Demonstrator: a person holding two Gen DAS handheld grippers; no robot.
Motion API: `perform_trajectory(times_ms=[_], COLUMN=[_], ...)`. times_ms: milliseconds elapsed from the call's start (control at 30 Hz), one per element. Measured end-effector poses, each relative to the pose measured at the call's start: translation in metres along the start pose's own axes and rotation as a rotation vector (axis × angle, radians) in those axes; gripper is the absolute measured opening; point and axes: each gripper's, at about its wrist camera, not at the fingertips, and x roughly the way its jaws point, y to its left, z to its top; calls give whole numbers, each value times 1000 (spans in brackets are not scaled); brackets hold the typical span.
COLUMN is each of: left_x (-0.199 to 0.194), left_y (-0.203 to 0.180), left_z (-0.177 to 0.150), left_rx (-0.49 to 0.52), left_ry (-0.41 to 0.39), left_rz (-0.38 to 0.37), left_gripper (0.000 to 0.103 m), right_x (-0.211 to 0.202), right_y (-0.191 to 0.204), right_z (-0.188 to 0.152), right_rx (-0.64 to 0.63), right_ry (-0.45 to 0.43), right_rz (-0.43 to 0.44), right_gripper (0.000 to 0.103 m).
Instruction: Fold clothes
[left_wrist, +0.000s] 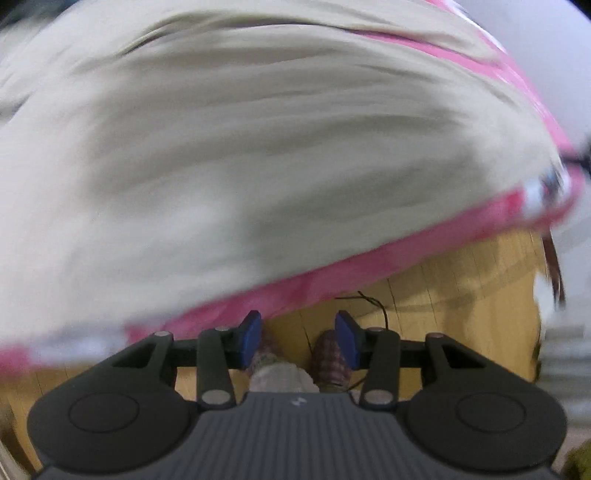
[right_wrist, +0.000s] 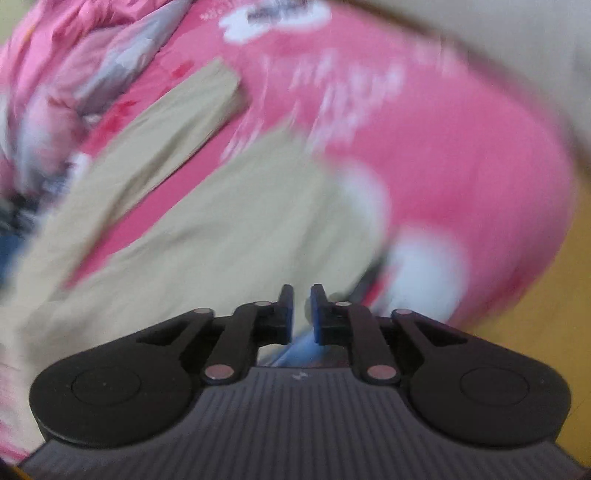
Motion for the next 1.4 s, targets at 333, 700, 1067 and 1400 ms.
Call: perform_trajectory(times_ms=[333, 700, 1067, 1400], left_x=[-20, -20, -27, -33], left_y=[51, 65, 110, 157], left_z=[-20, -40, -67, -93], left_rx=[-339, -502, -824, -1156], left_ry=[-98, -142, -274, -514], left_rz=[24, 14, 10, -68], left_gripper=[47, 47, 47, 47], right_x=[34, 68, 84, 83], right_y=[-25, 4, 38, 64], right_z=[-61, -119, -145, -132], right_rx=[553, 706, 643, 522], right_ry=[-154, 9, 183, 212], right_rz=[152, 363, 483, 525], right_gripper=[21, 24, 21, 5])
